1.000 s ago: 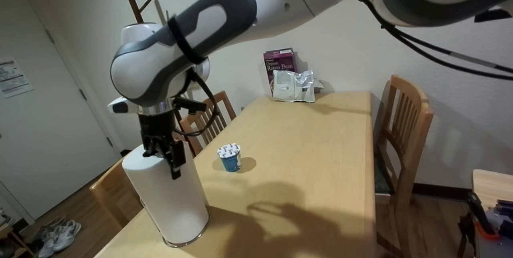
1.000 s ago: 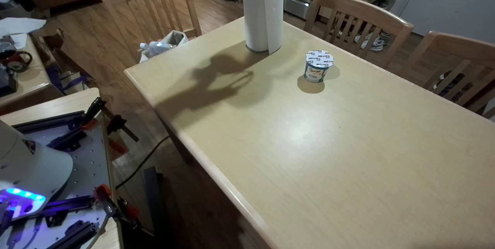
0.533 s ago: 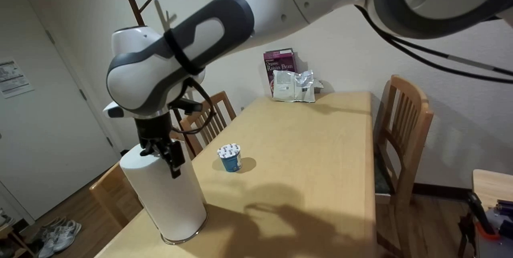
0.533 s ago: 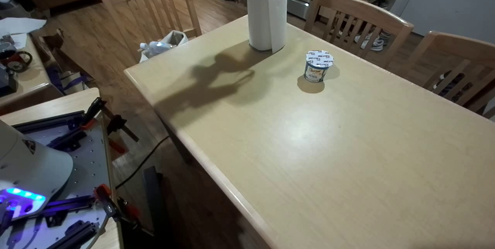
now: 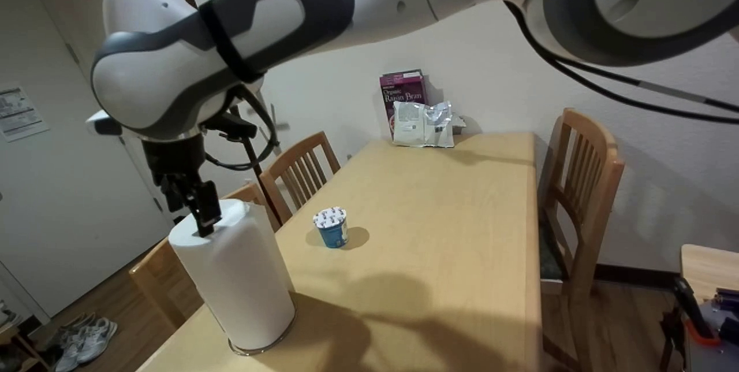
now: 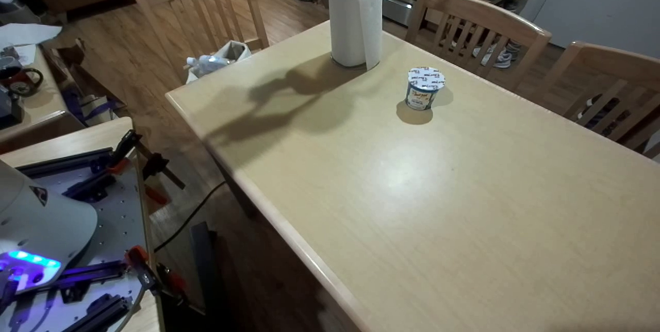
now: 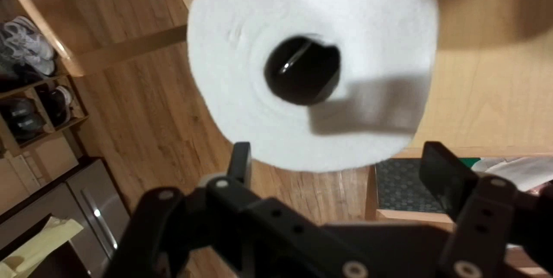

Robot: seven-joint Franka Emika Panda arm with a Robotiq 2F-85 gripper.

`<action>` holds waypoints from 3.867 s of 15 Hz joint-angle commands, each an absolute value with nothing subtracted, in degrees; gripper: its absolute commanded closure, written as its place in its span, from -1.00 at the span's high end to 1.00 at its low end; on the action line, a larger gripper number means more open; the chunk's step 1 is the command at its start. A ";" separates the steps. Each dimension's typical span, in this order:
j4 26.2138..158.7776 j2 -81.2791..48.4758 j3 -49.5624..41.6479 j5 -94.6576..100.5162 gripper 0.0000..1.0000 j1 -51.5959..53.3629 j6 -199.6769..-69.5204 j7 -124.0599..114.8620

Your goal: Move the tissue roll to the top left corner of the table and put the bottle on the chair on the table

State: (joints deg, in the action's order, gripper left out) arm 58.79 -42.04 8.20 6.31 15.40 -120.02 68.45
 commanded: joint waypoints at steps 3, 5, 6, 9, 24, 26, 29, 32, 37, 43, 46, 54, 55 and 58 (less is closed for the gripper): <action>55.66 -41.13 6.19 7.29 1.00 17.91 -119.49 65.76; 58.48 -39.79 6.34 6.53 1.00 18.12 -120.35 65.00; 60.40 -39.07 6.86 6.09 1.00 18.32 -121.09 64.90; 66.39 -36.98 7.41 6.07 1.00 19.98 -122.82 63.11; 65.70 -37.06 -2.93 25.45 1.00 35.98 -125.74 43.31; 66.97 -36.76 -3.65 28.69 1.00 39.98 -123.12 39.42; 70.31 -35.38 -4.09 29.76 1.00 44.21 -119.73 34.32; 68.62 -37.15 -3.44 27.98 1.00 44.54 -120.82 35.42; 69.41 -36.94 -3.79 27.98 1.00 44.98 -120.94 34.62; 70.74 -35.56 -2.55 23.70 1.00 46.06 -114.80 31.72; 74.31 -33.07 -0.98 19.31 1.00 47.00 -110.27 26.93; 92.32 -26.55 5.77 5.05 1.00 47.51 -117.42 19.52; 93.80 -26.61 10.72 5.99 1.00 44.05 -118.85 19.39; 90.59 -29.61 12.70 8.85 1.00 43.03 -117.61 18.94</action>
State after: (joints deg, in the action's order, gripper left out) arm 91.11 -29.19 9.58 7.07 45.60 -118.05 19.93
